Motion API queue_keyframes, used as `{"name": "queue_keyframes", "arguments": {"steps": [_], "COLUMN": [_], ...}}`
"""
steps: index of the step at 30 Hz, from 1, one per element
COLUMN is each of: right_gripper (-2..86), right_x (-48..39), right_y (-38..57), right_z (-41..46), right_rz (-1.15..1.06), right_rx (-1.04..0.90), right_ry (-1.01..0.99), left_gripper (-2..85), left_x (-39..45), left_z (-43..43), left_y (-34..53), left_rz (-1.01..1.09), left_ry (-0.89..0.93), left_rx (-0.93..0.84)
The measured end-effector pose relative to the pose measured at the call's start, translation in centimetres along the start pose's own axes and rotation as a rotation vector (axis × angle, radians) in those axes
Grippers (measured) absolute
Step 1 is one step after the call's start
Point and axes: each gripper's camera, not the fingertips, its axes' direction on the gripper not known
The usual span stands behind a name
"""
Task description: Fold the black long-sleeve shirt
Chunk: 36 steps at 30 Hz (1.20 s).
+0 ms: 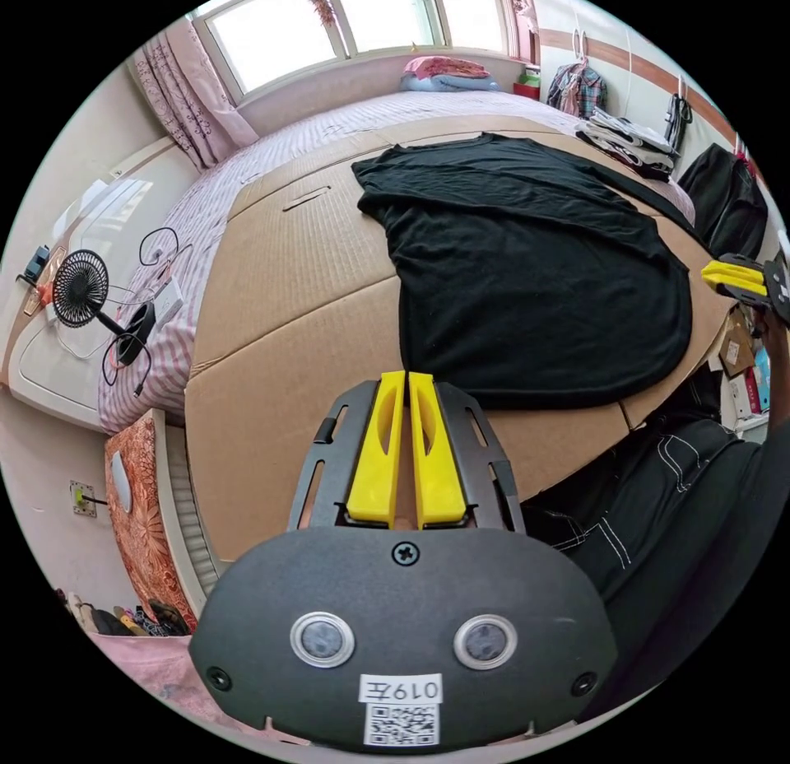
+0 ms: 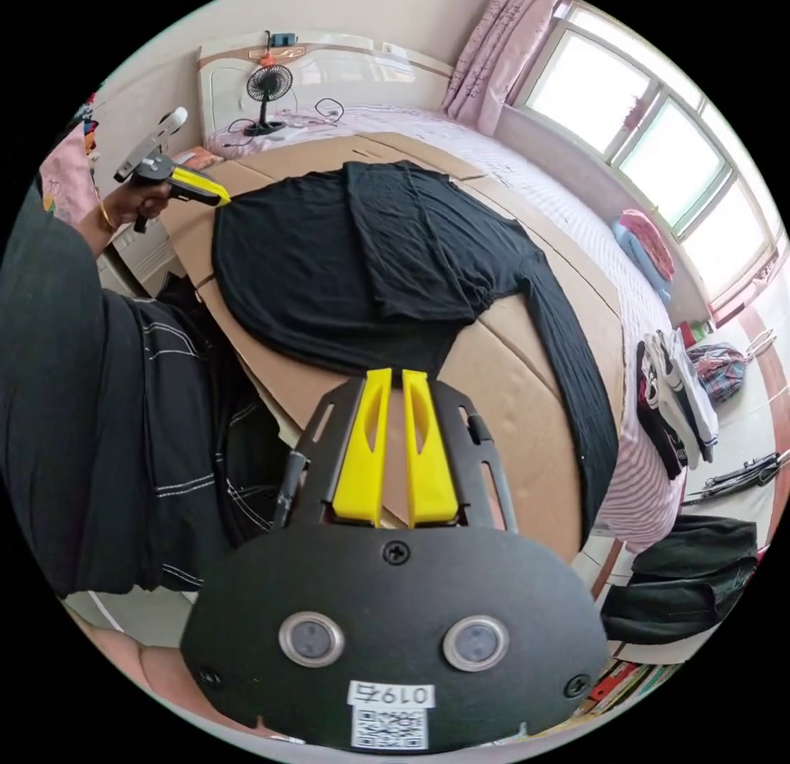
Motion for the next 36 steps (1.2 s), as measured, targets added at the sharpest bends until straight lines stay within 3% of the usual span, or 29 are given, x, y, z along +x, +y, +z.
{"name": "queue_keyframes", "arguments": {"steps": [14, 30, 36], "right_gripper": [7.3, 5.3, 0.6], "right_x": [-7.0, -11.6, -12.9], "right_y": [-3.1, -5.3, -5.7], "right_z": [2.7, 3.8, 4.6], "right_rz": [-0.387, -0.627, -0.686], "right_rx": [-0.141, -0.204, -0.226], "right_ry": [0.24, 0.262, 0.263], "left_gripper": [1.2, 1.3, 1.3], "left_x": [2.0, 4.1, 4.9], "left_z": [-0.3, -0.3, -0.2], "left_y": [-0.4, -0.8, -1.0], "left_rz": [-0.022, -0.019, -0.019], "left_ry": [-0.012, -0.02, -0.017], "left_rx": [-0.01, -0.017, -0.017]}}
